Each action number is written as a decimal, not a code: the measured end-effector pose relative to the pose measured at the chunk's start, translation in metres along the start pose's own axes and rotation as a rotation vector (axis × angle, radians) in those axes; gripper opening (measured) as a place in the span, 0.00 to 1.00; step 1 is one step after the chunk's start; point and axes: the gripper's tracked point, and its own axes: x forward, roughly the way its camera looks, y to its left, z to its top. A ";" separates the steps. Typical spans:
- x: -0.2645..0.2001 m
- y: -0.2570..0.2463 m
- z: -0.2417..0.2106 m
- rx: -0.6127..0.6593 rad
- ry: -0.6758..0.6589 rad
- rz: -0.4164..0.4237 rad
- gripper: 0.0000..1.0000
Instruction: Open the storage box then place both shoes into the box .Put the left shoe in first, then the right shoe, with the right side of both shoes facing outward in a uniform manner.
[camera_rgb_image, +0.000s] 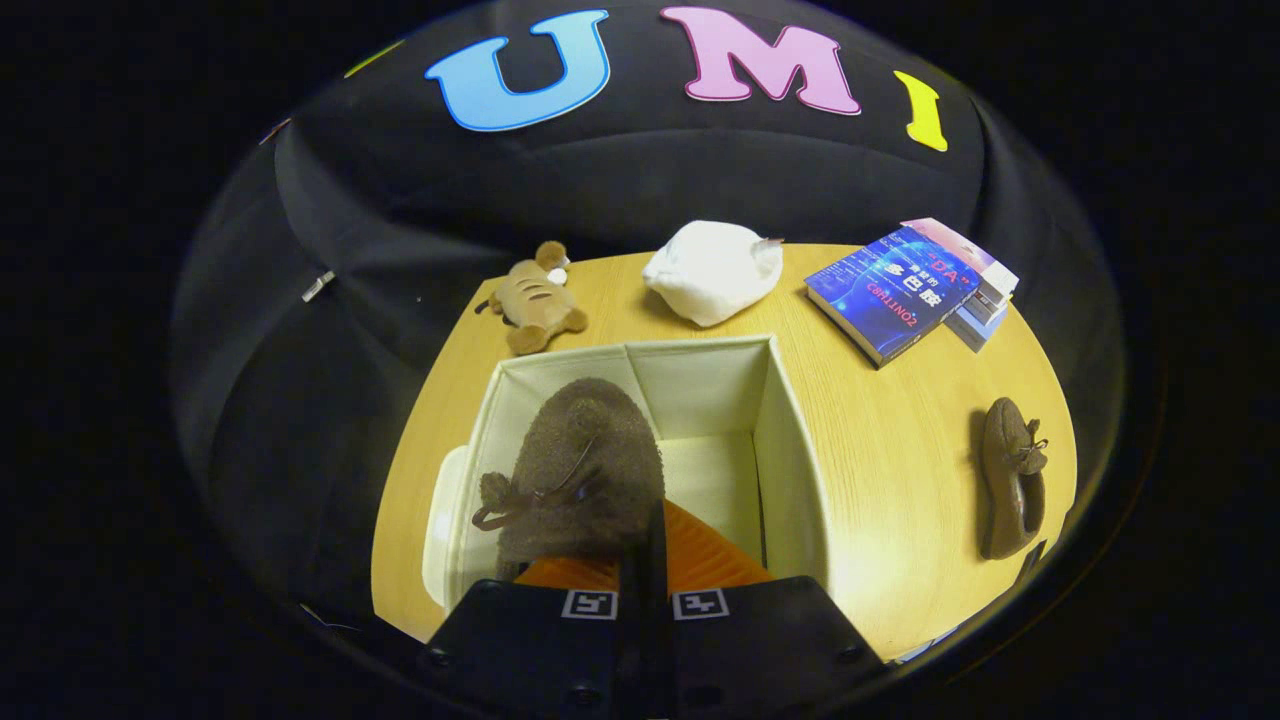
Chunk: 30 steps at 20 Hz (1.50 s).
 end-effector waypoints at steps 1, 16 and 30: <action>0.004 0.003 -0.004 0.009 0.009 0.002 0.05; 0.005 0.036 -0.017 0.011 0.060 0.140 0.99; -0.115 -0.072 0.062 -0.080 -0.236 0.193 0.99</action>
